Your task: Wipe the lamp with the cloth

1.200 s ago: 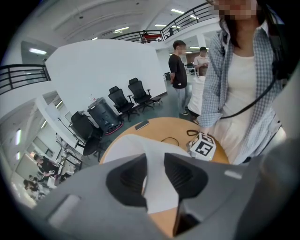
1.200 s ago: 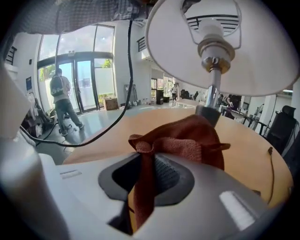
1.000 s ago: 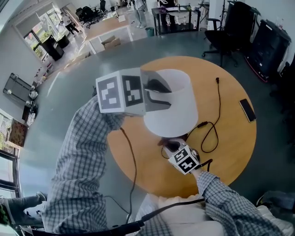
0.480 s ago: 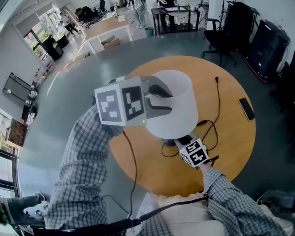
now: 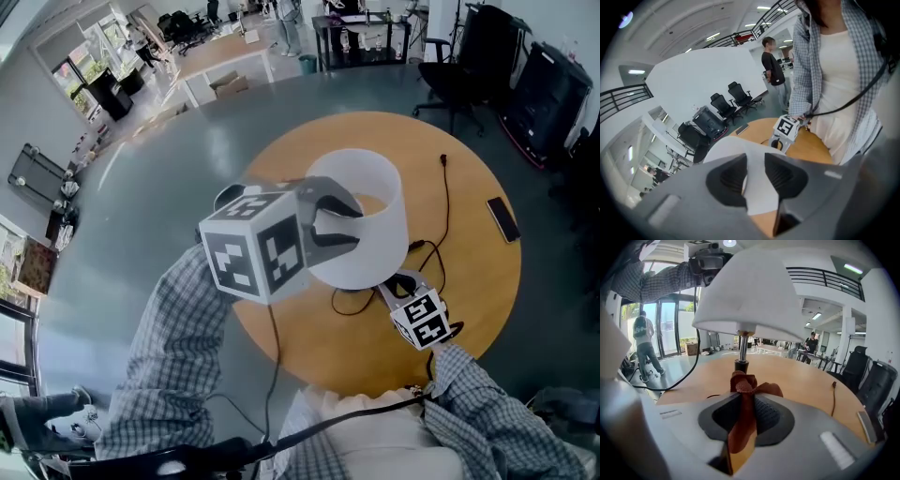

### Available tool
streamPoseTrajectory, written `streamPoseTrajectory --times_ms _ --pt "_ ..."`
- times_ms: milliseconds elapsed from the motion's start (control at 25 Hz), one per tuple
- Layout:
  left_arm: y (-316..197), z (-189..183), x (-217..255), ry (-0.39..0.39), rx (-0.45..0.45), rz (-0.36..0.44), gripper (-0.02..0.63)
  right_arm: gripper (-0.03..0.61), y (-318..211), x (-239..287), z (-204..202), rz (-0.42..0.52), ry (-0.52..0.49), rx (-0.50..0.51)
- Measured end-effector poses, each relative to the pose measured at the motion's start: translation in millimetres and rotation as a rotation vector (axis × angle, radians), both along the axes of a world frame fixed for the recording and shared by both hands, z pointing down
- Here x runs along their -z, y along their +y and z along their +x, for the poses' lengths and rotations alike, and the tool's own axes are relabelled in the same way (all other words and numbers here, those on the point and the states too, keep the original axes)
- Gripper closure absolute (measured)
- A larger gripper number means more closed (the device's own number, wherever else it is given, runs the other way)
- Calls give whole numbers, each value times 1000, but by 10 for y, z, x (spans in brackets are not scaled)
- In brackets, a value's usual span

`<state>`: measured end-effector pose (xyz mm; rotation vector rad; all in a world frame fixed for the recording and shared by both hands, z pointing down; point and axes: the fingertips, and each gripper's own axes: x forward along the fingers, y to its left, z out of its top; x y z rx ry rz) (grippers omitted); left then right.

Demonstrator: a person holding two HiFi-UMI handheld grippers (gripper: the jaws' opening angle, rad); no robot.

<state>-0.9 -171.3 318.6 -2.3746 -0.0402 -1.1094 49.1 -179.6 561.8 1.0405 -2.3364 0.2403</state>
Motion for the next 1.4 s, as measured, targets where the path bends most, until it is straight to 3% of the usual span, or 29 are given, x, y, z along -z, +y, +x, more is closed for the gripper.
streamPoseTrajectory --times_ms 160,320,560,720,880,1120,1240,1400 --pt "85 60 -5 15 -20 8 495 506 131 309 391 57 47 -39" --pt "140 91 -14 17 -24 26 497 505 371 205 459 6 117 8" --pt "255 121 -34 6 -22 30 502 505 736 -485 14 -187 144 132" --pt "329 86 -33 2 -15 27 503 505 859 -672 -336 -246 232 234" --pt "373 49 -36 8 -1 43 503 494 906 -833 -451 -288 291 269" --pt "363 74 -38 55 27 40 488 382 942 -884 -493 -330 265 294" --pt "358 111 -14 116 49 2 380 345 947 -885 -500 -339 256 296" --pt "298 84 71 200 95 1 334 327 917 -861 -495 -334 240 286"
